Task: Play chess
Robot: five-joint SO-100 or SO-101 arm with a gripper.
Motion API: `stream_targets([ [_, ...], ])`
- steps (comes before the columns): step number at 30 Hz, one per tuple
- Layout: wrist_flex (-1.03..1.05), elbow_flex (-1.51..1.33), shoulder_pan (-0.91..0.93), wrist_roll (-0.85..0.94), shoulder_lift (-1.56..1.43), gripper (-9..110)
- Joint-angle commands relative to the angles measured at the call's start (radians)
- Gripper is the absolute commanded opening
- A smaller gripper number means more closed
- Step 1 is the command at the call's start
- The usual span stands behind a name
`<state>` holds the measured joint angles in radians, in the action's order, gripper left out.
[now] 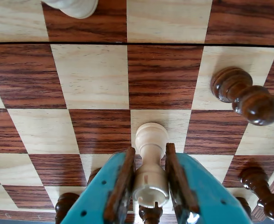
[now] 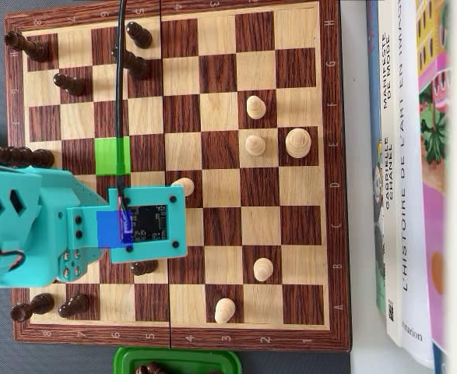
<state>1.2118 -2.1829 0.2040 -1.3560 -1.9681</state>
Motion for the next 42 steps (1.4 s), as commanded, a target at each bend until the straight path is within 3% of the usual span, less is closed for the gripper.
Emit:
stream_targets([
  [1, -0.008, 0.017, 0.005, -0.005, -0.006, 10],
  [14, 0.021, 0.008, -0.012, -0.006, -0.101, 10],
  [42, 0.025, -0.017, -0.333, -0.184, -0.092, 10],
])
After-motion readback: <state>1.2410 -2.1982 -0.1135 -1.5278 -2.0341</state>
